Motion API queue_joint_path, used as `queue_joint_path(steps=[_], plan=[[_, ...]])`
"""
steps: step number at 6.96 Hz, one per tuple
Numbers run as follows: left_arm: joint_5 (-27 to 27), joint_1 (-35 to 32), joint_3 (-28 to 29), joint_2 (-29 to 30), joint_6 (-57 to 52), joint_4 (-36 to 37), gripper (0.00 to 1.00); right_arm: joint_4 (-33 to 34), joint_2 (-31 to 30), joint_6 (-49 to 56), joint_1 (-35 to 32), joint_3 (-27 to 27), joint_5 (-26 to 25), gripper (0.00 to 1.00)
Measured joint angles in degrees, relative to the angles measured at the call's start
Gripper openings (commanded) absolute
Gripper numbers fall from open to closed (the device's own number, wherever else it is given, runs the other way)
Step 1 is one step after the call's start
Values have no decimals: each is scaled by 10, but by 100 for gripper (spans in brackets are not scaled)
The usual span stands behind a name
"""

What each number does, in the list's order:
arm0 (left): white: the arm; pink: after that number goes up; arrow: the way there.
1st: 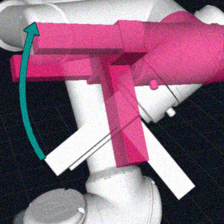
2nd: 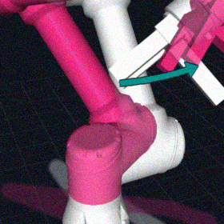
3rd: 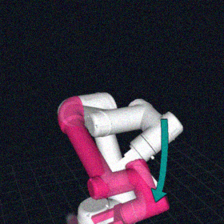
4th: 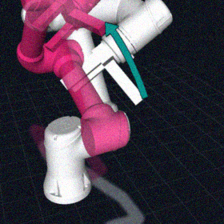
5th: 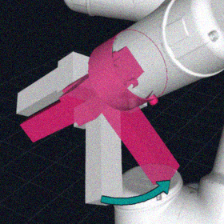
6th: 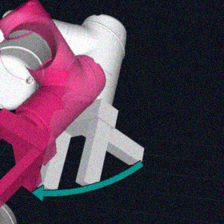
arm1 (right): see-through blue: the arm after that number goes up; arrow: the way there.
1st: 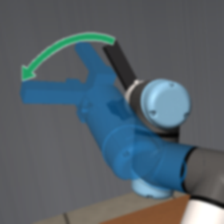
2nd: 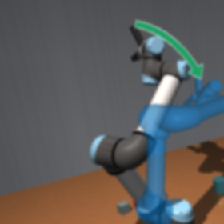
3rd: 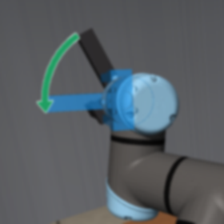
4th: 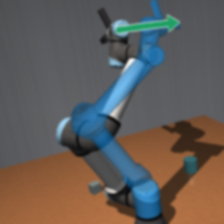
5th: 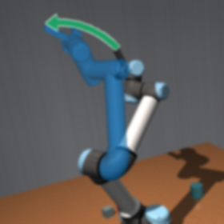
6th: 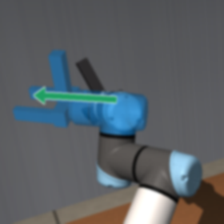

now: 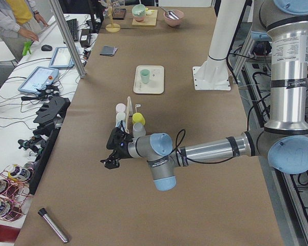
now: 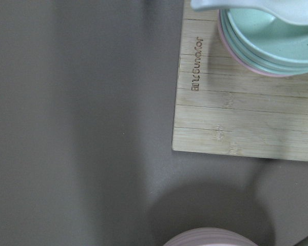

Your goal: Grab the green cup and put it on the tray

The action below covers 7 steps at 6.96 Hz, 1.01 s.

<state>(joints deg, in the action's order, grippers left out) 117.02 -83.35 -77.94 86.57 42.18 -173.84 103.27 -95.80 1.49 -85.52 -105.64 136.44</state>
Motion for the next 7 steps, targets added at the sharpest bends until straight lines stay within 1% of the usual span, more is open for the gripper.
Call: queue_joint_path(steps=[2,3,5,6,7], plan=[[71,-13,0,39,-3,145,98,0,0,0,0,0,0,100],[97,-16,0,57,-4,203,98,0,0,0,0,1,1,100],[134,-17,-2,96,-4,328,98,0,0,0,0,0,1,100],[142,-16,-1,104,-14,372,98,0,0,0,0,0,1,100],[146,-15,0,102,-38,397,98,0,0,0,0,-1,0,100]])
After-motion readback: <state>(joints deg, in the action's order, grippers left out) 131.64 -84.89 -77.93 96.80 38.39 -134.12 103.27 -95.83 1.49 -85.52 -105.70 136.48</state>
